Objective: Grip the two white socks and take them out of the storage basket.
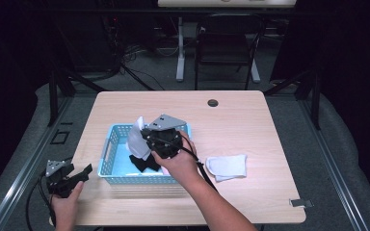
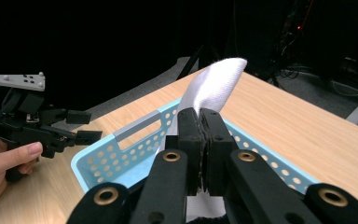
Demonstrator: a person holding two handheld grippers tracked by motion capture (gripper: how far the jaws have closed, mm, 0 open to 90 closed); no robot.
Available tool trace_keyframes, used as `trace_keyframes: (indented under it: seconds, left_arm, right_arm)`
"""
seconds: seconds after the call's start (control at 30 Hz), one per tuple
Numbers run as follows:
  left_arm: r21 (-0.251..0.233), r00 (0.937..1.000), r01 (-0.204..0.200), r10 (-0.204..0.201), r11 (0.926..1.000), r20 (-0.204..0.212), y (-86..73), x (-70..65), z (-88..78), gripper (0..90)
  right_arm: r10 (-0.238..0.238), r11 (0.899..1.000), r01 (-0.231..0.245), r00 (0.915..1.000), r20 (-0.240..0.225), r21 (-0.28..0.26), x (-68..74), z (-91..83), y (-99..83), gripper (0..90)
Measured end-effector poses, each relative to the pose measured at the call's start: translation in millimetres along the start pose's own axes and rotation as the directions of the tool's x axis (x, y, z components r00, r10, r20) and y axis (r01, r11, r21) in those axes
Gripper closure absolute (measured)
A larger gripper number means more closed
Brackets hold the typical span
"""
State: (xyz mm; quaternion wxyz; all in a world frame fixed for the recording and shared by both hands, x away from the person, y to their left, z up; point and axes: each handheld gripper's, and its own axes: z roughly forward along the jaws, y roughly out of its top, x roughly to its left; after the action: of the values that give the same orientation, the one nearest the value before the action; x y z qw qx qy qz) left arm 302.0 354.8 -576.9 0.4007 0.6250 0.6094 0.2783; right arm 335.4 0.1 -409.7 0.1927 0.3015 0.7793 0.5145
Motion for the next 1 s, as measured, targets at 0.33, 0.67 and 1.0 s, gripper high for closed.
trace_keyframes:
  seconds: [0.33,0.67,1.0]
  left_arm:
    - [0.009,1.0000,-0.004,0.004,1.0000,0.000,0.1,-0.3,0.0,25.5]
    - [0.009,1.0000,-0.005,0.005,0.9999,-0.001,-0.1,-0.8,0.1,25.5]
    - [0.009,1.0000,-0.006,0.006,0.9999,-0.003,-0.2,-0.9,0.3,25.4]
  right_arm:
    - [0.016,0.999,-0.015,0.9994,0.030,-0.033,-16.3,-40.9,2.5,88.3]
    - [0.048,0.997,-0.041,0.9939,0.100,-0.067,-38.9,-90.0,-9.5,88.3]
    - [0.093,0.993,-0.078,0.9773,0.190,-0.089,-60.6,-135.2,-30.5,88.3]
